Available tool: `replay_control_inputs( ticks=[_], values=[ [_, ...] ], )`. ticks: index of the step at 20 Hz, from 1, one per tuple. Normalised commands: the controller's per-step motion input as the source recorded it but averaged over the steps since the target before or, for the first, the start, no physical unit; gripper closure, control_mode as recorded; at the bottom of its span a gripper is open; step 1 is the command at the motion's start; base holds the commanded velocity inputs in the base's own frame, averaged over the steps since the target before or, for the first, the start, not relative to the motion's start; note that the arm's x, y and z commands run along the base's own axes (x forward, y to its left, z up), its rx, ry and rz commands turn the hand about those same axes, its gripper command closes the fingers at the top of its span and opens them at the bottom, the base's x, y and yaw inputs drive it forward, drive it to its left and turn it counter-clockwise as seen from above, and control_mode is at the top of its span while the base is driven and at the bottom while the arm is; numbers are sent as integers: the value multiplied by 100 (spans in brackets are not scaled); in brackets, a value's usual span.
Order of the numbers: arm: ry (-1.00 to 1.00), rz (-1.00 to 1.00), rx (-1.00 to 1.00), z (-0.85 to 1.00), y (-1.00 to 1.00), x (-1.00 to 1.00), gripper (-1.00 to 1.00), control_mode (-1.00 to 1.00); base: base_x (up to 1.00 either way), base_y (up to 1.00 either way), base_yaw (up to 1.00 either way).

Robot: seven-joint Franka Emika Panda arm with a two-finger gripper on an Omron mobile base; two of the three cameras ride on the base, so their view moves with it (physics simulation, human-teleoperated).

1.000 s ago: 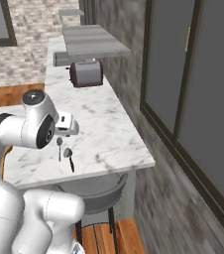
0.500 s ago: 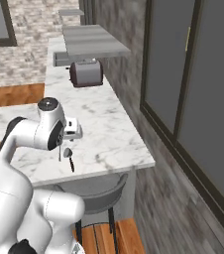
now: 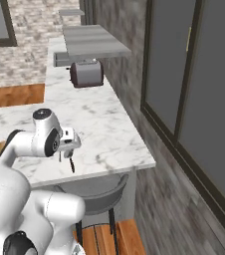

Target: Pick up the metallic utensils from the counter and place them in the open drawer. Make sure not to pick up any wooden utensils.

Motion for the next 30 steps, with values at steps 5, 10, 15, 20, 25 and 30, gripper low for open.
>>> replay_control_inputs(
  ticks=[5,10,15,20,25,30],
  values=[
    [11,4,-1,-40,0,20,-100,-100,0,0,0],
    [13,5,0,-38,0,36,-100,-100,0,0,0],
    [14,6,-3,-38,0,49,-100,-100,0,0,0],
    [14,8,-1,-37,0,41,-100,-100,0,0,0],
    [8,8,-1,-21,4,33,-100,-100,0,0,0],
    [6,6,-1,-21,8,33,-100,-100,0,0,0]
  ],
)
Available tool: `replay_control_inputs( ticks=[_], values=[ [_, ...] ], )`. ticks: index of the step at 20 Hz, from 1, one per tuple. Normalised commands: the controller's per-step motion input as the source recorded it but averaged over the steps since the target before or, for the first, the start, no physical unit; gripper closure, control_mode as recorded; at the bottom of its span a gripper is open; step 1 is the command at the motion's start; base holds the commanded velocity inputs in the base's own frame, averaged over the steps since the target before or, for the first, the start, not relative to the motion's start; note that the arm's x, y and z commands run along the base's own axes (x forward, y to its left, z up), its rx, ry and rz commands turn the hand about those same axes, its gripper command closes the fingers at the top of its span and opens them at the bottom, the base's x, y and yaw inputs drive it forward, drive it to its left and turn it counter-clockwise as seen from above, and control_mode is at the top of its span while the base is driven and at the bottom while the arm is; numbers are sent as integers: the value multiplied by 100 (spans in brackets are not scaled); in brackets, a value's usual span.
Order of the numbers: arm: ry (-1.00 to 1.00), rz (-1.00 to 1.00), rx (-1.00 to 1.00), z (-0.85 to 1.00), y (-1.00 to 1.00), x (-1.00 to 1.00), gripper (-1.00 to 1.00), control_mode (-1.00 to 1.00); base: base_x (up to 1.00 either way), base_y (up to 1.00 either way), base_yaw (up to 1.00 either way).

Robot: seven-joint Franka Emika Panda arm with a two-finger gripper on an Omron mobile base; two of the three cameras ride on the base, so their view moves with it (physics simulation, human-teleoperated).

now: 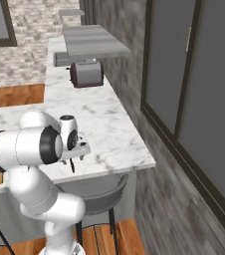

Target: Pick up the metallic utensils from the counter and place them in the open drawer. Make sure not to pick up any wooden utensils.

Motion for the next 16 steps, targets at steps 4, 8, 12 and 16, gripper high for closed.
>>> replay_control_inputs(
  ticks=[4,8,12,16],
  values=[
    [6,5,0,-21,4,13,-100,-100,0,0,0],
    [2,5,0,-29,1,2,-100,-100,0,0,0],
    [0,4,0,-33,2,1,-100,-100,0,0,0],
    [0,4,0,-41,2,0,-100,-100,0,0,0]
  ],
)
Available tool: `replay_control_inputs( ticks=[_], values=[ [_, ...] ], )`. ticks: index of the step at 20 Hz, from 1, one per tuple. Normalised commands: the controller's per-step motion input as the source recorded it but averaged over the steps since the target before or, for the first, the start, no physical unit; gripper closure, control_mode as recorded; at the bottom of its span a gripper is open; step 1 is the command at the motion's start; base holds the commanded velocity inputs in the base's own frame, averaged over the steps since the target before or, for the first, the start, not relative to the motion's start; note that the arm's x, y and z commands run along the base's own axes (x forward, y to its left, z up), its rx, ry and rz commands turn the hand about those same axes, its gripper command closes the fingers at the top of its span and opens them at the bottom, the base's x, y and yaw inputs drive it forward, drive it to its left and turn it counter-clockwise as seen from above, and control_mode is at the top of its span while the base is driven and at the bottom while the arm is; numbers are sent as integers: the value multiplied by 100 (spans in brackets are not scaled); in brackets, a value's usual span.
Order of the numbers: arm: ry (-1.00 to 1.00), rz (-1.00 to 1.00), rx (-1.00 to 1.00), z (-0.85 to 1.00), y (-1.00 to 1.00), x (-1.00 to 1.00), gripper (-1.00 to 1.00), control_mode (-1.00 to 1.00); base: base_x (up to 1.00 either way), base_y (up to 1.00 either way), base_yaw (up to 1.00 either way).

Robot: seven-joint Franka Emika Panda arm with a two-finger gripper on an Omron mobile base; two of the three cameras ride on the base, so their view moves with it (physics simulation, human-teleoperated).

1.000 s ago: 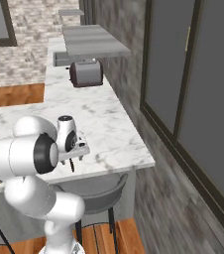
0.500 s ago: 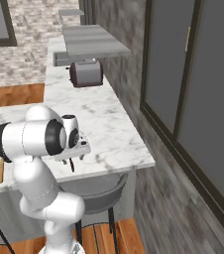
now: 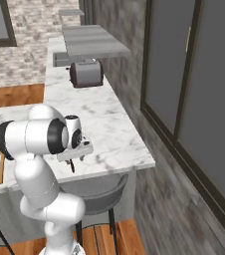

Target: Pick up the metallic utensils from the counter and place them in the open drawer. Make sure not to pick up any wooden utensils.

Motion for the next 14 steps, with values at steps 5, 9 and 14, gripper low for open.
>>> replay_control_inputs(
  ticks=[5,9,14],
  values=[
    [-5,3,-1,-56,20,-13,100,-100,0,0,0],
    [-13,0,-2,-70,48,-47,100,-100,0,0,0],
    [-13,0,0,-98,55,-34,100,-100,0,0,0]
  ],
)
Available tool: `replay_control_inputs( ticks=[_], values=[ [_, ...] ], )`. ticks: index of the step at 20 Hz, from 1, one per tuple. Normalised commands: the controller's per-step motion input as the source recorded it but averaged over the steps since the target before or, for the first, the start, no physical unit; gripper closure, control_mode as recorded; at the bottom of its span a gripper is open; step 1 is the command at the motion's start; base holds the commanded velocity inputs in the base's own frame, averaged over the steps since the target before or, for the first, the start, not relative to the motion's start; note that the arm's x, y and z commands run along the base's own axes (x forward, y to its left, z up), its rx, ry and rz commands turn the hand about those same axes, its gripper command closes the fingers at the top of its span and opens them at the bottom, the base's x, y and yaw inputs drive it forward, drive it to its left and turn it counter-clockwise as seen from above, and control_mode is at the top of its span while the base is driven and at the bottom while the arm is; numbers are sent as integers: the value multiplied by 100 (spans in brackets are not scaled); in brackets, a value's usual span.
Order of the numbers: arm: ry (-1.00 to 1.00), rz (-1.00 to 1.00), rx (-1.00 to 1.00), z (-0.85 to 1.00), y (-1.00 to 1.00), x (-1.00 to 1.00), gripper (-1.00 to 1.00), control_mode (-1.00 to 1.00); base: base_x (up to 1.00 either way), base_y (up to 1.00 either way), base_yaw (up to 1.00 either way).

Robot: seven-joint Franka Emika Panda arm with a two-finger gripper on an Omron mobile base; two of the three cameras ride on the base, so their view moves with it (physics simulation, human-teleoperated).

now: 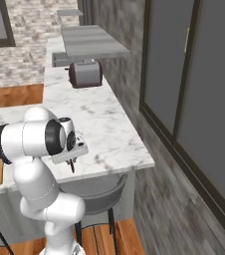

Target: Pick up the metallic utensils from the counter and place them in the open drawer. Make sure not to pick up any wooden utensils.

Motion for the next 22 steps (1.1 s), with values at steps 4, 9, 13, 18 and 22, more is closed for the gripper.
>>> replay_control_inputs(
  ticks=[4,9,13,18,22],
  values=[
    [17,0,-1,-100,18,-4,100,-100,0,0,0],
    [20,0,-2,-79,15,-24,100,-100,0,0,0],
    [-38,0,-7,9,27,-66,100,-100,0,0,0],
    [-44,0,-1,74,2,-60,100,-100,0,0,0],
    [-38,0,0,100,0,-55,100,-100,0,0,0]
  ],
)
